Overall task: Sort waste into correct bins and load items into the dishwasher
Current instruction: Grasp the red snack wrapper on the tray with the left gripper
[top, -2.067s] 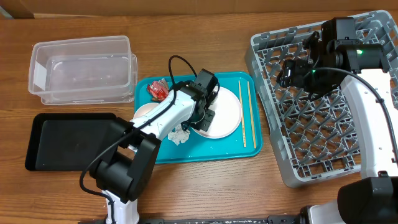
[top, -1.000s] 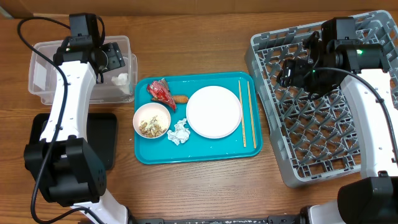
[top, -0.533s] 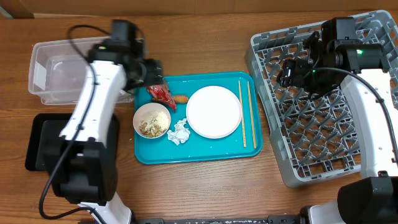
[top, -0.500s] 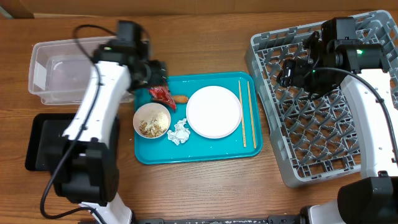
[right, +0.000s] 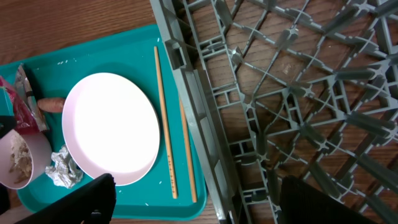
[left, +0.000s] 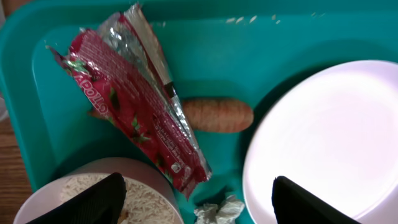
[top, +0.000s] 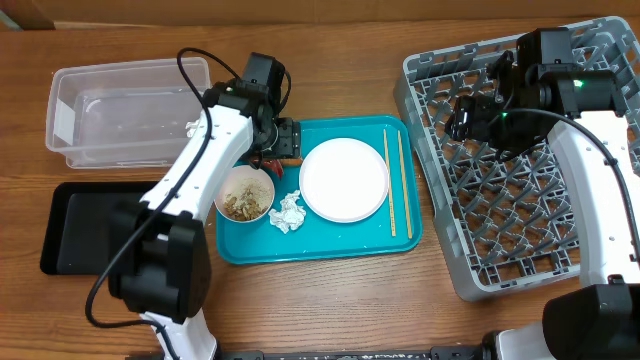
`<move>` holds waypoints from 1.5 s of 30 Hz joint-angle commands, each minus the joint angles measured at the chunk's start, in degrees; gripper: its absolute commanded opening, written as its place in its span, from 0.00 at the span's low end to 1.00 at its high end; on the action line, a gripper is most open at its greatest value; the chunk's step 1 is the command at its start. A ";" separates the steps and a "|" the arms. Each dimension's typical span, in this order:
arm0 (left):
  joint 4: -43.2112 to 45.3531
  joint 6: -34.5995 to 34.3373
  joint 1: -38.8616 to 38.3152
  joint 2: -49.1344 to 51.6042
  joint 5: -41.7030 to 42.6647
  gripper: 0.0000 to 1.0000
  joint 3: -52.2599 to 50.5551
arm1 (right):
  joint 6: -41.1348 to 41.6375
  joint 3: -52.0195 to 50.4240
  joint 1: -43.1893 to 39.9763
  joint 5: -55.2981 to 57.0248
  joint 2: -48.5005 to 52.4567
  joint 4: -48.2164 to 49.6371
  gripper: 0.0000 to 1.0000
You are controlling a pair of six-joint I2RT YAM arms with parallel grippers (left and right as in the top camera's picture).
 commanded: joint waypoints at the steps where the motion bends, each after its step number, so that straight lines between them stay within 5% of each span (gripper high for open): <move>1: -0.52 -1.38 -0.02 2.84 -0.94 0.78 -0.50 | 0.07 0.07 -0.17 0.07 -0.22 0.26 0.86; 14: -0.61 -1.38 0.02 6.23 -1.01 0.61 -0.50 | 0.04 0.07 -0.17 0.09 -0.24 0.26 0.86; 24: -0.63 -1.38 0.00 6.34 -2.27 0.60 -0.52 | 0.04 0.07 -0.17 0.07 -0.22 0.26 0.86; 40: 0.28 -1.38 0.00 6.34 -2.27 0.04 -0.50 | 0.04 0.07 -0.17 0.09 -0.22 0.24 0.86; 45: -1.07 -1.29 0.66 6.12 -3.63 0.04 1.92 | 0.04 0.07 -0.17 0.07 -0.22 0.24 0.86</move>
